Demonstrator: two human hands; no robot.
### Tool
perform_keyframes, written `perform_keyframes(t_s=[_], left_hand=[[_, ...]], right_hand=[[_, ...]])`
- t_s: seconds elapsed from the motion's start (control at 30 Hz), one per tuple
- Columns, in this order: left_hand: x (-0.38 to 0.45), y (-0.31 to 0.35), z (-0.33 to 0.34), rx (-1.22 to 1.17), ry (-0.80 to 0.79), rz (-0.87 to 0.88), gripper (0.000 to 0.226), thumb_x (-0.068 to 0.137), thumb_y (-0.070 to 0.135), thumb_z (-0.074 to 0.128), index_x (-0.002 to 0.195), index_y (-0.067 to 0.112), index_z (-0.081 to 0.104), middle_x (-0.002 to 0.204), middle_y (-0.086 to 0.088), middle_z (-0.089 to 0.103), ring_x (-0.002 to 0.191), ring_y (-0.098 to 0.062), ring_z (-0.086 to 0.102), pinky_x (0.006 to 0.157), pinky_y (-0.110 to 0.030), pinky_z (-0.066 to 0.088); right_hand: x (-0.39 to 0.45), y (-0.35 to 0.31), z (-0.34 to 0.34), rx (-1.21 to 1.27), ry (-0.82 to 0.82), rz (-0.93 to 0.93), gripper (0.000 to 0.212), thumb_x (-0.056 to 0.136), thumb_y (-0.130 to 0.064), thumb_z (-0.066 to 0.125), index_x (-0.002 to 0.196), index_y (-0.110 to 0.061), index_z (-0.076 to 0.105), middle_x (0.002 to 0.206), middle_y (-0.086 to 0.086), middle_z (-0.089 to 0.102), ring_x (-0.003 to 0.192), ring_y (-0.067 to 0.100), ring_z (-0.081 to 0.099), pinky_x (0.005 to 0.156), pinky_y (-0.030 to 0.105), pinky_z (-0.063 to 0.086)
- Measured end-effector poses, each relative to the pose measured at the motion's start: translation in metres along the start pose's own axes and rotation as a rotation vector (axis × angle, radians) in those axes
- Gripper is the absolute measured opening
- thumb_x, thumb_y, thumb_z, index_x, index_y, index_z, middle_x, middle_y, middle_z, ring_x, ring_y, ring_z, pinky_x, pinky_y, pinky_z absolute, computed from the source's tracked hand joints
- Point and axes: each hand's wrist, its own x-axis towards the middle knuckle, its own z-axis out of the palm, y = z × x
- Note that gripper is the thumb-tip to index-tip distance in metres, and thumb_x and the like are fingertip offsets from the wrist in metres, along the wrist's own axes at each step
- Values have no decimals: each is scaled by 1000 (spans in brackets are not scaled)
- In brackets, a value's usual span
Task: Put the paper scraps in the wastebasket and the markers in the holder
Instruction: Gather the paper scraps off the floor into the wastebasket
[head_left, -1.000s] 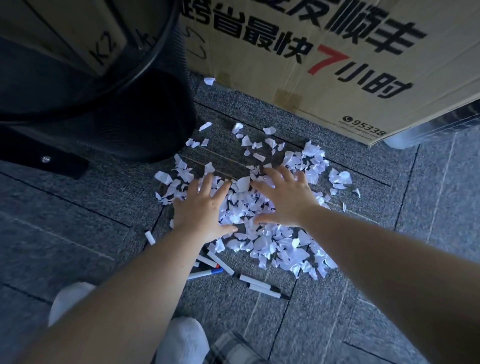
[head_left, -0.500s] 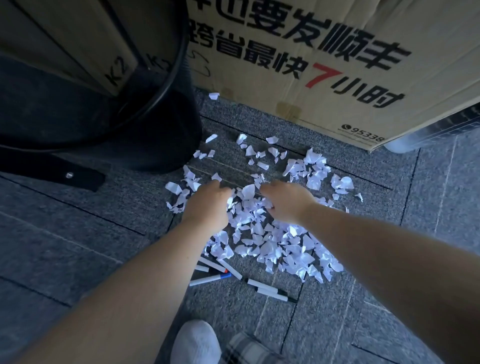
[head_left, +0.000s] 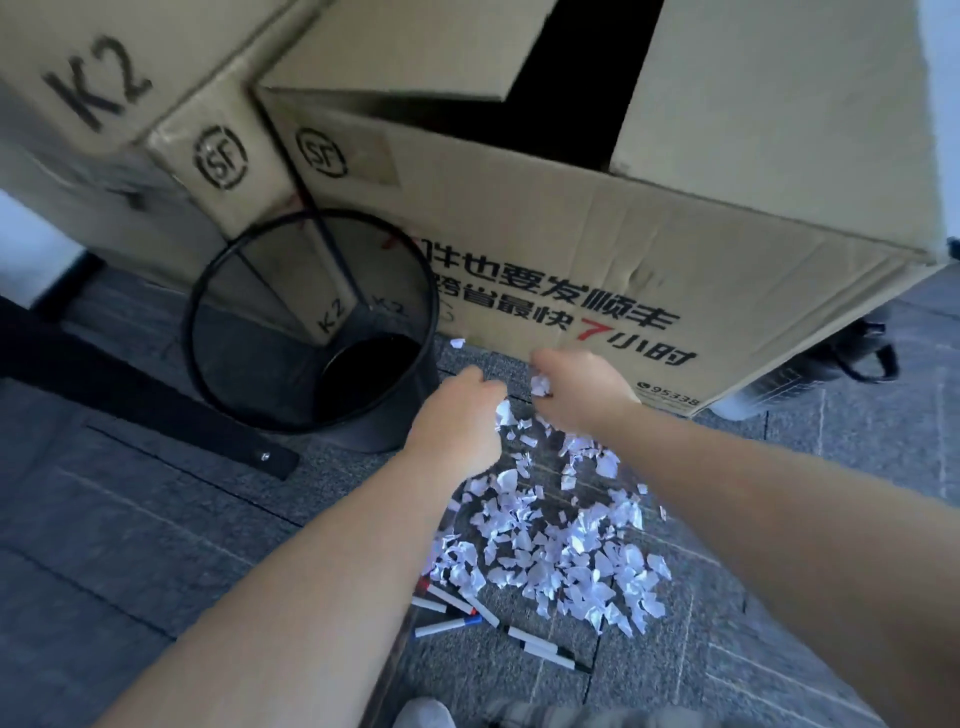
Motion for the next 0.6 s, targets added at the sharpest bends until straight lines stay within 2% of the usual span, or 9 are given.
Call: perform_keyframes(t_s=[0.1, 0.17, 0.33, 0.43, 0.6], left_hand=[[-14, 3, -44, 36, 85, 20, 16, 81, 3, 53, 81, 12, 39, 89, -4, 34, 88, -28, 45, 62, -34, 33], [-22, -2, -77, 65, 149, 20, 17, 81, 4, 52, 81, 13, 36, 88, -2, 29, 88, -27, 43, 63, -33, 29], [-31, -34, -145, 103, 295, -76, 24, 80, 2, 50, 75, 14, 29, 87, -2, 29, 85, -27, 40, 62, -34, 27], [-29, -62, -156, 95, 354, -138, 24, 79, 0, 49, 74, 15, 31, 87, -2, 31, 78, -24, 35, 61, -34, 26], [-17, -116, -131, 99, 370, -253, 20, 79, 0, 49, 77, 13, 34, 86, -4, 32, 83, -30, 41, 61, -35, 27]], right_hand=[[-4, -19, -35, -4, 40, -20, 14, 82, -11, 49, 85, -15, 36, 80, 4, 44, 73, 26, 45, 61, 33, 41], [-1, -36, -59, 6, 78, -29, 12, 83, -13, 47, 81, -15, 35, 79, 4, 46, 75, 28, 48, 65, 37, 46], [21, -95, -103, 59, 196, -135, 23, 83, -13, 46, 70, -20, 28, 68, -3, 33, 69, 27, 41, 59, 33, 35], [46, -129, -108, 132, 253, -169, 35, 84, -13, 46, 63, -24, 20, 66, -6, 31, 69, 27, 39, 57, 32, 31], [91, -163, -75, 198, 206, -197, 22, 84, -14, 47, 71, -19, 30, 72, -4, 37, 71, 26, 41, 59, 31, 33]])
